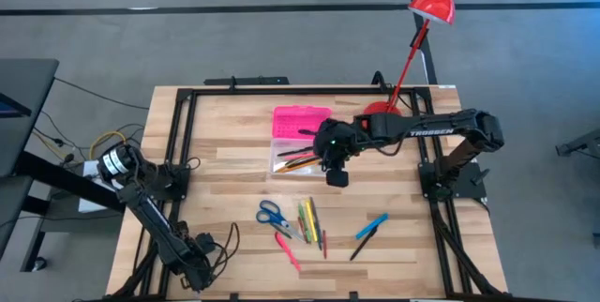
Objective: Pick & place school supplies into a supply box
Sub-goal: Put the green crayon into the pink supply box
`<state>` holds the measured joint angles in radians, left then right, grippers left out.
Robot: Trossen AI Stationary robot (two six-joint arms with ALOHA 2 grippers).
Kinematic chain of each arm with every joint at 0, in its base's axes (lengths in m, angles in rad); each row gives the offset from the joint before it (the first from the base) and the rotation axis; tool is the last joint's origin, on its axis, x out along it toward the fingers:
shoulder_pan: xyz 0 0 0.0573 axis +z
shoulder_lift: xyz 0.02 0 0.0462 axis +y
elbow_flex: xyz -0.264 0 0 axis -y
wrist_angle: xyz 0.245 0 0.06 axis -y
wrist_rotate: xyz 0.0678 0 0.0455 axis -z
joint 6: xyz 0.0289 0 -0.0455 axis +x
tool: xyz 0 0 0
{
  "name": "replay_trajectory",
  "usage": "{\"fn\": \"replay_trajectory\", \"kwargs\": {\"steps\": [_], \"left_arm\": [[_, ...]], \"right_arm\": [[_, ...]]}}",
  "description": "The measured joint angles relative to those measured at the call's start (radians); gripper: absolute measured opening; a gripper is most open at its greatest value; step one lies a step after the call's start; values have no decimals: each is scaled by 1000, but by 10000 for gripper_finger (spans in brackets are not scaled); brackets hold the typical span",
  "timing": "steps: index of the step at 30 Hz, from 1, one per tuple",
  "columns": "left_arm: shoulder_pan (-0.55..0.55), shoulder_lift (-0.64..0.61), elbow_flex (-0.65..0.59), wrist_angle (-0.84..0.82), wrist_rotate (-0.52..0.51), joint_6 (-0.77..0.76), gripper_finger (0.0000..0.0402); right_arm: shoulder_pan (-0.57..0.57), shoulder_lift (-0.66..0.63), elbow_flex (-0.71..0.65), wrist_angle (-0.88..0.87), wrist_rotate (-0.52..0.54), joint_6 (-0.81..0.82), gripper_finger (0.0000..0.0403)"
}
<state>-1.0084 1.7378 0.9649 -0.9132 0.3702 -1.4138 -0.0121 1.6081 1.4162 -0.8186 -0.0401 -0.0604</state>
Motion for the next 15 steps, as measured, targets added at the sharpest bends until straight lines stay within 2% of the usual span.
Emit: {"fn": "replay_trajectory", "kwargs": {"steps": [9, 15], "left_arm": [[2, -1, -57, 49, 6, 33, 98], [43, -1, -34, 50, -78, 34, 98]], "right_arm": [[20, -9, 0, -10, -7, 0, 67], [19, -11, 0, -10, -7, 0, 67]]}}
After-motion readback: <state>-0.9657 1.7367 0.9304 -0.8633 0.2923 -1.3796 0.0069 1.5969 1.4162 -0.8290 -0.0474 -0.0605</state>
